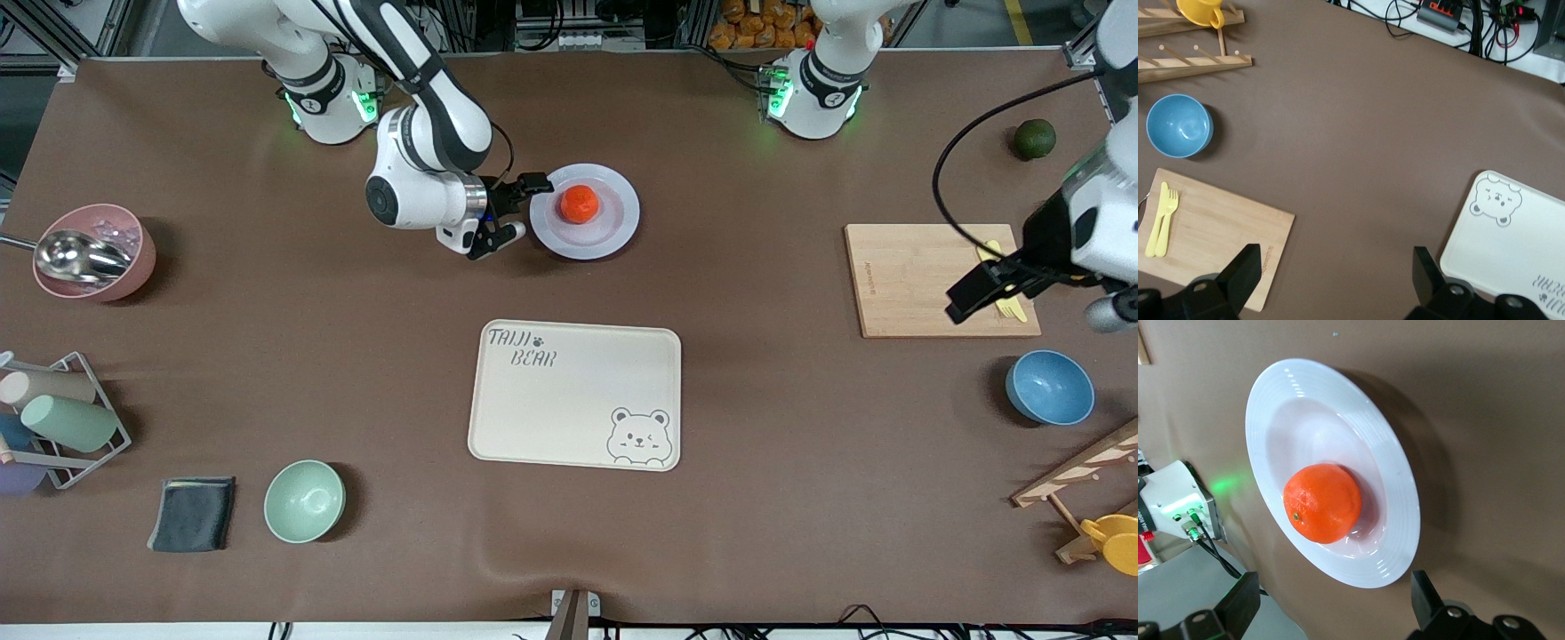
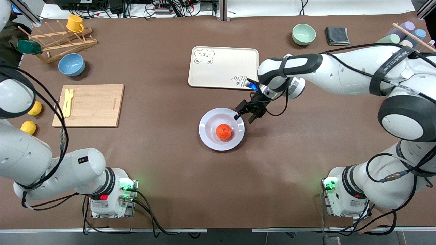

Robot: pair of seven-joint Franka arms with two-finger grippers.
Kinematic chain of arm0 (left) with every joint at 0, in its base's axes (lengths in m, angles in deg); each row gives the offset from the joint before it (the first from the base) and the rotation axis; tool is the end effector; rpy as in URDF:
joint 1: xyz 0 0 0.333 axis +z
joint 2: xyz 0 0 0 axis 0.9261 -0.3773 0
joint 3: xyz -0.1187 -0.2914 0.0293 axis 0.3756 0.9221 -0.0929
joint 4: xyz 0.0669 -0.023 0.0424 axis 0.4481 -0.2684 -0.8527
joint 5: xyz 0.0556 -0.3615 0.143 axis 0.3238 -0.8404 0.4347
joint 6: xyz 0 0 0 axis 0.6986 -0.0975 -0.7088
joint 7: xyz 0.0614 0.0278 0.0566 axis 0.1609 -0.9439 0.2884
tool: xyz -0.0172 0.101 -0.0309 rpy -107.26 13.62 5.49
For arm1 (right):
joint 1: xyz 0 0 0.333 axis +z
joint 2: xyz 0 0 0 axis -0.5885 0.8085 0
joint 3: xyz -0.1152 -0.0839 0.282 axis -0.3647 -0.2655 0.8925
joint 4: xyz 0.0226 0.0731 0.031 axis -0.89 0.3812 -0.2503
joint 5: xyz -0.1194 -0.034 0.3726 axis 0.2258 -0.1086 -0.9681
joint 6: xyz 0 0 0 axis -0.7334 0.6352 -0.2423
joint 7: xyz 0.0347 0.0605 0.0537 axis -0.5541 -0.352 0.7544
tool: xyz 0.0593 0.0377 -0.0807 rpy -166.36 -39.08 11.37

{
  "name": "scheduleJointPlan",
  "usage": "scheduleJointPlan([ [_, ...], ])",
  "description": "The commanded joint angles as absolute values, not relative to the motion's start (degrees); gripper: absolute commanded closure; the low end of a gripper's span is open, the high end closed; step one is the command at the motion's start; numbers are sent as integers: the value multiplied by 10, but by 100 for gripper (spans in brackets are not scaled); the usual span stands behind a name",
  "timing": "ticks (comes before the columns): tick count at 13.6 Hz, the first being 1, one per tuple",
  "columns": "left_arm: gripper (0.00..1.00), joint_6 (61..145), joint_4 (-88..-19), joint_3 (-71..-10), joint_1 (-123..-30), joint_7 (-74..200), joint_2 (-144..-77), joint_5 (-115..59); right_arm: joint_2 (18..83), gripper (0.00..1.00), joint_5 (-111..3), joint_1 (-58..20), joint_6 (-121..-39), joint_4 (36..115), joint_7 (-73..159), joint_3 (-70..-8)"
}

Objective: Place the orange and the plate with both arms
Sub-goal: 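Withdraw the left gripper while the right gripper reaches the plate rim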

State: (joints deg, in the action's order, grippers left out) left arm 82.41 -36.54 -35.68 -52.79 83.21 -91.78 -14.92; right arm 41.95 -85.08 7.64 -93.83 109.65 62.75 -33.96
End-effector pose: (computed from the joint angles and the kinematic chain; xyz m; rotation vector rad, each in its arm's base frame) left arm 0.5984 -0.0624 0.6300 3.0834 0.5066 0.1997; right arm 0.3434 0.3604 0.2125 -2.3726 -0.2928 0.5089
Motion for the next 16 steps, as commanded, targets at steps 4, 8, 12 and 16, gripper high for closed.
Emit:
scheduleJointPlan([
  [4, 0, 765, -385, -629, -760, 760, -873, -197, 440, 0, -994, 68, -938, 1133, 780, -346],
  [8, 0, 767, -385, -624, -762, 776, -871, -198, 452, 0, -1034, 54, -932, 1141, 820, -346],
  [12, 0, 767, -393, -625, -756, 766, -865, -198, 489, 0, -1103, 39, -871, 1142, 848, -346],
  [16, 0, 764, -401, -625, -756, 767, -858, -199, 524, 0, -1127, 18, -831, 1141, 894, -346],
])
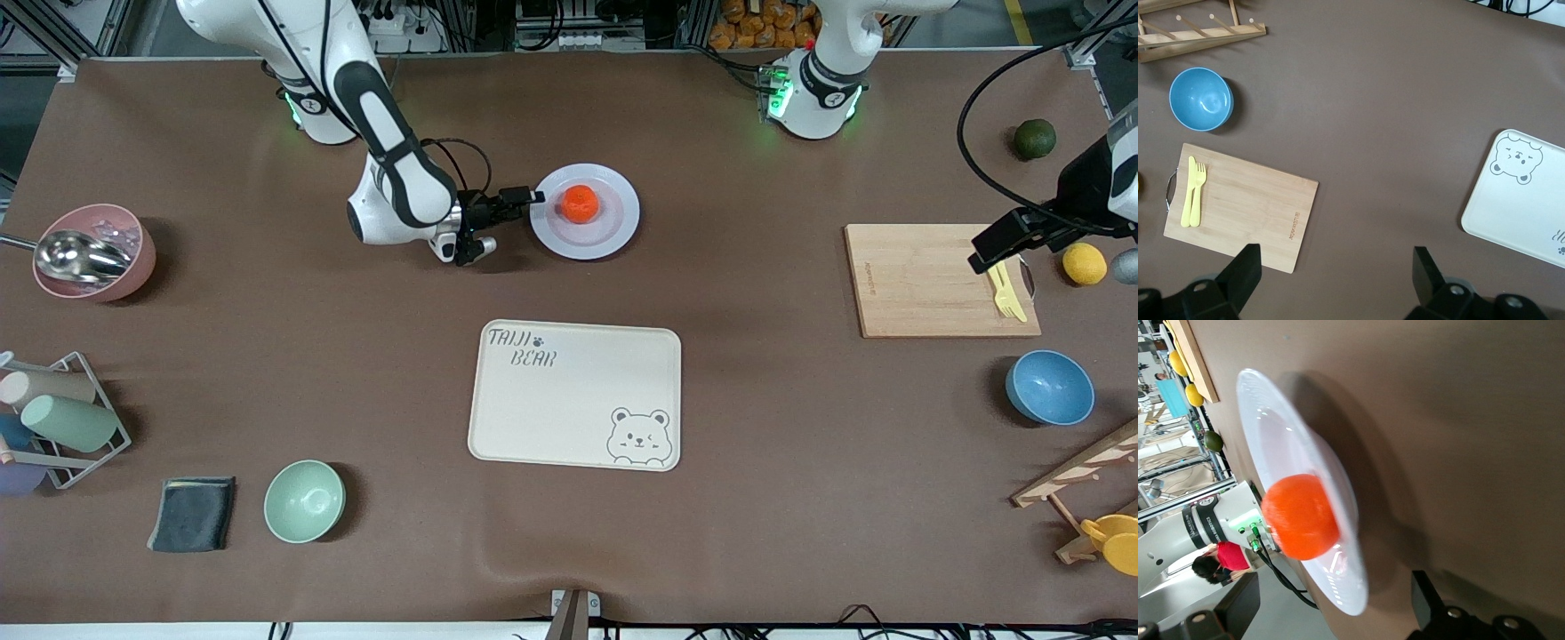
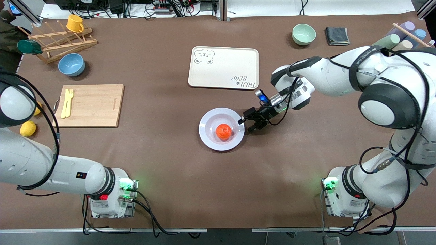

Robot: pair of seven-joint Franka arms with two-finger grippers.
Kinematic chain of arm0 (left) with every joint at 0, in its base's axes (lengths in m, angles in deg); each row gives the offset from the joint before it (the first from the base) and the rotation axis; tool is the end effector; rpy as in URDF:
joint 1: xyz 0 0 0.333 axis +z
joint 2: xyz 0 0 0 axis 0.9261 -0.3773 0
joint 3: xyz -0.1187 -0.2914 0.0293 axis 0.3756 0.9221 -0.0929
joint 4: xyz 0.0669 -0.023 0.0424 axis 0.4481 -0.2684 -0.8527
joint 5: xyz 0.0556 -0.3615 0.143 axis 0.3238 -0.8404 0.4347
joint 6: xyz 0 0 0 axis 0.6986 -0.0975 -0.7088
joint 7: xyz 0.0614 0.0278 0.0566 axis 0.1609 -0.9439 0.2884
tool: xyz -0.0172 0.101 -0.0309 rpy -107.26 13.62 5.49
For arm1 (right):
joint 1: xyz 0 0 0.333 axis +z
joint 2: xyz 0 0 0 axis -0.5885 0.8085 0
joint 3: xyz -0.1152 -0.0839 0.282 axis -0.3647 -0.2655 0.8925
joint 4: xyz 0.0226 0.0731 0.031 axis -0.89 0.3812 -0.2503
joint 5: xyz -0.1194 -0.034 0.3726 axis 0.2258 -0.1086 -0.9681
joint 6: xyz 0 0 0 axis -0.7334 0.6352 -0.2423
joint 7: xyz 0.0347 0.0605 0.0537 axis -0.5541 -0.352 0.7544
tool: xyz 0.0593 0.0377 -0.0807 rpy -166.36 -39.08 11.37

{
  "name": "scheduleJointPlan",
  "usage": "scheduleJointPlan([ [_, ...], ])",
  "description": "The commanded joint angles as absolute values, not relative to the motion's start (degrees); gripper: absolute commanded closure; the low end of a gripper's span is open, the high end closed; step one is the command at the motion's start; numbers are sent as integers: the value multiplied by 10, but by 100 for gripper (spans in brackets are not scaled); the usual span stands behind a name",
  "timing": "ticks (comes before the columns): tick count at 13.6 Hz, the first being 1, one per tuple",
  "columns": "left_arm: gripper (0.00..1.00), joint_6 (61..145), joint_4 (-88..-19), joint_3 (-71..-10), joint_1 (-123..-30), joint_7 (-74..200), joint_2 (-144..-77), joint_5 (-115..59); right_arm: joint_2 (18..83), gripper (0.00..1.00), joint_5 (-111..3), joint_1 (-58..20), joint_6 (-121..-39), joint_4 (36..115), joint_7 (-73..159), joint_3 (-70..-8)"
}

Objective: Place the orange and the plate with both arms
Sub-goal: 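Close the right gripper on the plate rim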

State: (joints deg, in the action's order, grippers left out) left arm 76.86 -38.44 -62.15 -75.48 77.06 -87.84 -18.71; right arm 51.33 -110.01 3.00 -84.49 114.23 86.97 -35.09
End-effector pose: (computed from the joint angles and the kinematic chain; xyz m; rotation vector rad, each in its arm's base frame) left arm 0.5720 -0.0441 0.6398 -3.1072 -0.4413 -0.0872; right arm 0.3222 0.3095 0.1230 -2.0919 -0.0837 0.4914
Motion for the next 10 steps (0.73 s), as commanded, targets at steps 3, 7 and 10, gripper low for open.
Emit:
scheduleJointPlan([
  [3, 0, 760, -401, -624, -757, 766, -856, -198, 524, 0, -1147, 26, -831, 1140, 894, -345],
  [7, 0, 747, -405, -624, -757, 765, -838, -198, 524, 0, -1152, 27, -831, 1138, 895, -344],
  [10, 0, 749, -404, -623, -762, 768, -839, -199, 524, 0, -1192, 58, -834, 1134, 895, -344],
])
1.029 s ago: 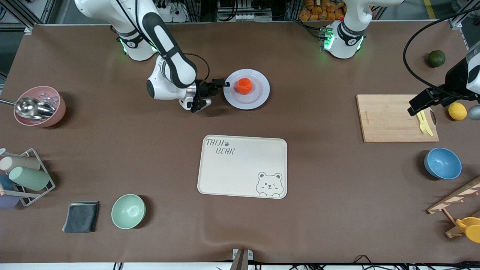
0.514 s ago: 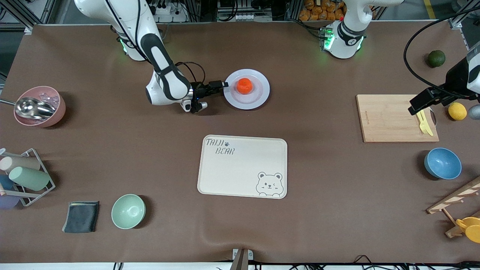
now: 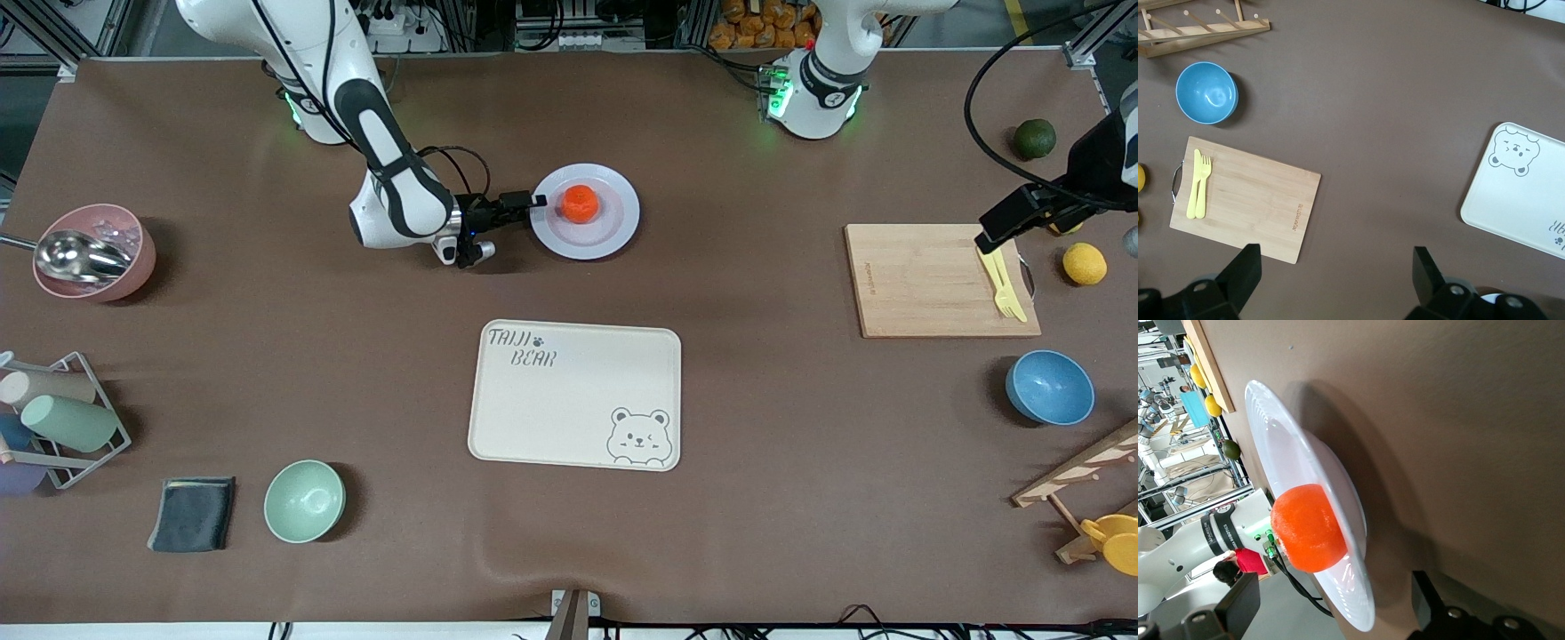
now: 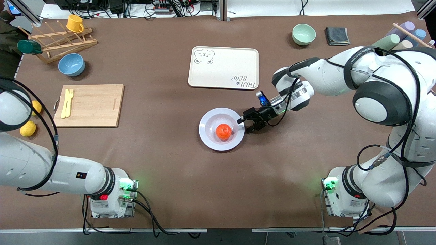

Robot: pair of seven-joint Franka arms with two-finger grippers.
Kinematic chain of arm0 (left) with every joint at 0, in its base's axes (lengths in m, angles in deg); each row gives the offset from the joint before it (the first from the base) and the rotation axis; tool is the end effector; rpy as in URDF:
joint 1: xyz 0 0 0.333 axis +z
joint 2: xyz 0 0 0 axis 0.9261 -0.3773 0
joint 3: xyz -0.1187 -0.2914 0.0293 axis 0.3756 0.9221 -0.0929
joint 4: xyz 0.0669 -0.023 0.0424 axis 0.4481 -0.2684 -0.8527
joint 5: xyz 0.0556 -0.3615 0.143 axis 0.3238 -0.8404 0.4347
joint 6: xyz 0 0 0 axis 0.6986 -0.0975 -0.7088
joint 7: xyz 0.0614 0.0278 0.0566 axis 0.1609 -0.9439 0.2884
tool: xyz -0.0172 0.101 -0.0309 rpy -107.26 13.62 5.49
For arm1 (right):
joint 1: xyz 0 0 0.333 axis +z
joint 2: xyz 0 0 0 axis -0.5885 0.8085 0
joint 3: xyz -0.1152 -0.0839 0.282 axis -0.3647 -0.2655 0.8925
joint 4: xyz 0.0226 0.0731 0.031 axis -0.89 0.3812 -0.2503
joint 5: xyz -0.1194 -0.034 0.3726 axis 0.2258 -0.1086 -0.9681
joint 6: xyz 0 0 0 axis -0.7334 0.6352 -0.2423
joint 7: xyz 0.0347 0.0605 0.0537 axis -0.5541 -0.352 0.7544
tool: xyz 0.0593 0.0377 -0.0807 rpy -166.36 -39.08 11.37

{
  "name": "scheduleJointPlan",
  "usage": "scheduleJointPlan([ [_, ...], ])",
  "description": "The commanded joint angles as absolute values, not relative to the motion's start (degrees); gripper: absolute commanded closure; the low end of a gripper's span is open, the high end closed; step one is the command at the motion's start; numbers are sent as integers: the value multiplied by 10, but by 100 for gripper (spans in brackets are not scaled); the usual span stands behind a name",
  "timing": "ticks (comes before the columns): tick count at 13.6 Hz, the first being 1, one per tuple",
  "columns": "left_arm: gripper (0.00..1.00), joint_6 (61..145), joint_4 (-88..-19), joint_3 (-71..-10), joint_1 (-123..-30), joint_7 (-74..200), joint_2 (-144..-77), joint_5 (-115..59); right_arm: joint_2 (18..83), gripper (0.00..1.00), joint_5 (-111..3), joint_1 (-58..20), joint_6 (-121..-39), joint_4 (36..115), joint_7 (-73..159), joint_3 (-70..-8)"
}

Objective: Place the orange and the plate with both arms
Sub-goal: 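Close the right gripper on the plate rim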

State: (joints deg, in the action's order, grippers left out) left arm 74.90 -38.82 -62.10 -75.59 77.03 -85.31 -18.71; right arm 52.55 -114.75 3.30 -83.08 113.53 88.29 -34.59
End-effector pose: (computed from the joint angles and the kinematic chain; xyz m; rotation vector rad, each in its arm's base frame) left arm 0.5546 -0.0435 0.6583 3.1085 0.4370 0.0914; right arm 0.3198 0.3196 0.1190 -2.0403 -0.0337 0.4751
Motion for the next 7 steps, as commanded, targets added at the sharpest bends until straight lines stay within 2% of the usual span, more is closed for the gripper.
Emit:
scheduleJointPlan([
  [1, 0, 750, -407, -619, -763, 767, -839, -199, 524, 0, -1216, 76, -837, 1134, 896, -345],
  [7, 0, 756, -418, -604, -762, 773, -839, -198, 544, 0, -1225, 68, -838, 1135, 947, -346],
])
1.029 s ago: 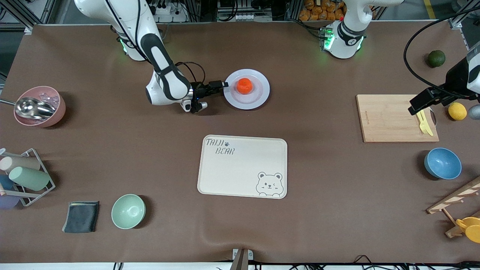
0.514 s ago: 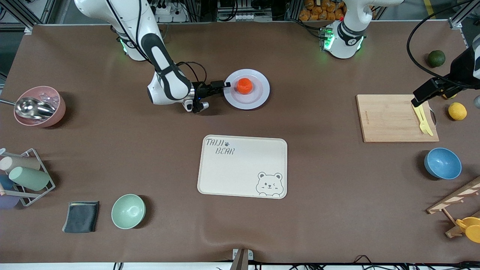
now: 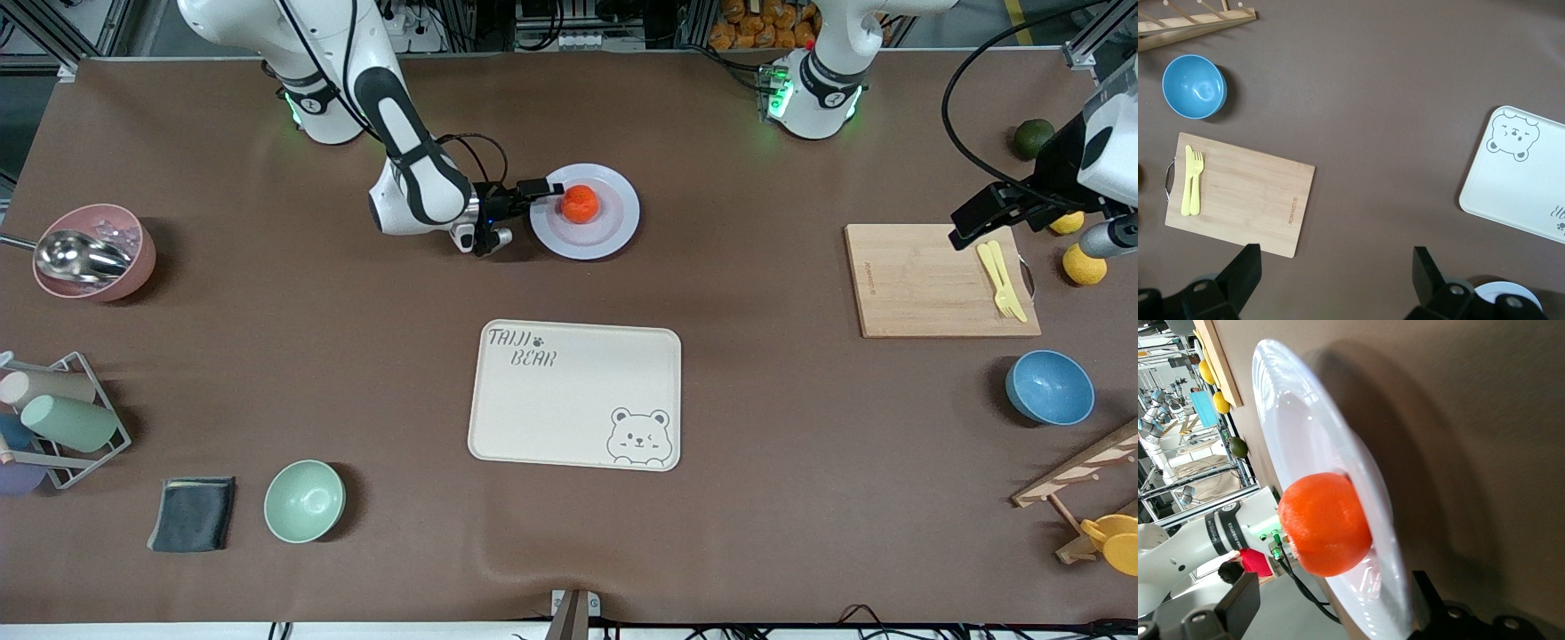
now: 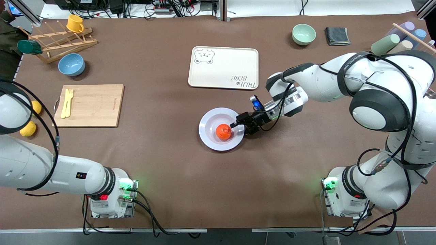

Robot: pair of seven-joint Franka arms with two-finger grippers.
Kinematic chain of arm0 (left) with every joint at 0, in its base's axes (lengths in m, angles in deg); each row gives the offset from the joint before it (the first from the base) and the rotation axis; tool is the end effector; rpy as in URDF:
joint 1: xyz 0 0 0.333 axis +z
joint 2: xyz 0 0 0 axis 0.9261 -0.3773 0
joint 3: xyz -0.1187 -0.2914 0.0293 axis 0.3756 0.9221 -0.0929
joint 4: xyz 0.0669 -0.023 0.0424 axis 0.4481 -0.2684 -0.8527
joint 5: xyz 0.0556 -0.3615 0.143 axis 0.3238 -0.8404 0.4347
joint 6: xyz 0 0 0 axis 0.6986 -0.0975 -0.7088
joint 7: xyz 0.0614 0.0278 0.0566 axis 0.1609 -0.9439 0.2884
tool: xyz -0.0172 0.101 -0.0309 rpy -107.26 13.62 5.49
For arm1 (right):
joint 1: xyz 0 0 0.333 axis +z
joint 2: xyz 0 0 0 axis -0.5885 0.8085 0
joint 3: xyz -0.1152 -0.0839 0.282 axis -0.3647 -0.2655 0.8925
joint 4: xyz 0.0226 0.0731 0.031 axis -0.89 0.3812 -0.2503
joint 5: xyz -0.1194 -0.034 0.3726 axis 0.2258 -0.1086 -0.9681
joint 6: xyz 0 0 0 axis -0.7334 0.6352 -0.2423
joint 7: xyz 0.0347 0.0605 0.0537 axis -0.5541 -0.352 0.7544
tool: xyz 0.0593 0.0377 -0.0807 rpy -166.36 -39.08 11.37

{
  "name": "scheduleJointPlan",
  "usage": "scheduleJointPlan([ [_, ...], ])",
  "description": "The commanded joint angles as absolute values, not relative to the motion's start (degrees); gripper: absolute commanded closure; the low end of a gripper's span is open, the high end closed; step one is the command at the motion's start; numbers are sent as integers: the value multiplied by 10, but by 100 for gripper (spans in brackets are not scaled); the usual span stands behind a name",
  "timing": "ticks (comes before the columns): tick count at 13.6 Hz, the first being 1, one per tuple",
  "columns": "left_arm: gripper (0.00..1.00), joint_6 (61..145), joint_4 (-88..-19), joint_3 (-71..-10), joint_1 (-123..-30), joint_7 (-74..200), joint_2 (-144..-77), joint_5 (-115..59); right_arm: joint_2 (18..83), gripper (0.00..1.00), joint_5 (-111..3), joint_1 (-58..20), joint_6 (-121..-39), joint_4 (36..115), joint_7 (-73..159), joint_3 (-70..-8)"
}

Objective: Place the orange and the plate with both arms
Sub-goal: 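Close the right gripper on the plate rim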

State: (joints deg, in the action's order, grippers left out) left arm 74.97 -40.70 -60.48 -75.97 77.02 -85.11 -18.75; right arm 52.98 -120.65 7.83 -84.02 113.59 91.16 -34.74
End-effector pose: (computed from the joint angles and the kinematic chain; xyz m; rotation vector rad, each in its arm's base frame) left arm 0.5519 -0.0627 0.6449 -3.1146 -0.3820 -0.0480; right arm 0.2986 0.3426 0.1160 -2.0262 -0.0480 0.4439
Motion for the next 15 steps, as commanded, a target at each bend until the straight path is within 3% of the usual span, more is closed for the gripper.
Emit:
scheduleJointPlan([
  [1, 0, 757, -418, -603, -762, 773, -839, -198, 549, 0, -1225, 67, -838, 1135, 952, -346],
  [4, 0, 752, -423, -596, -758, 774, -838, -198, 550, 0, -1225, 68, -838, 1134, 954, -345],
  [7, 0, 754, -426, -596, -757, 774, -845, -198, 550, 93, -1225, 72, -839, 1133, 958, -345],
  [8, 0, 759, -426, -595, -758, 775, -846, -198, 549, 100, -1225, 74, -839, 1132, 958, -345],
  [15, 0, 769, -427, -595, -762, 775, -848, -198, 550, 100, -1225, 68, -837, 1131, 983, -345],
])
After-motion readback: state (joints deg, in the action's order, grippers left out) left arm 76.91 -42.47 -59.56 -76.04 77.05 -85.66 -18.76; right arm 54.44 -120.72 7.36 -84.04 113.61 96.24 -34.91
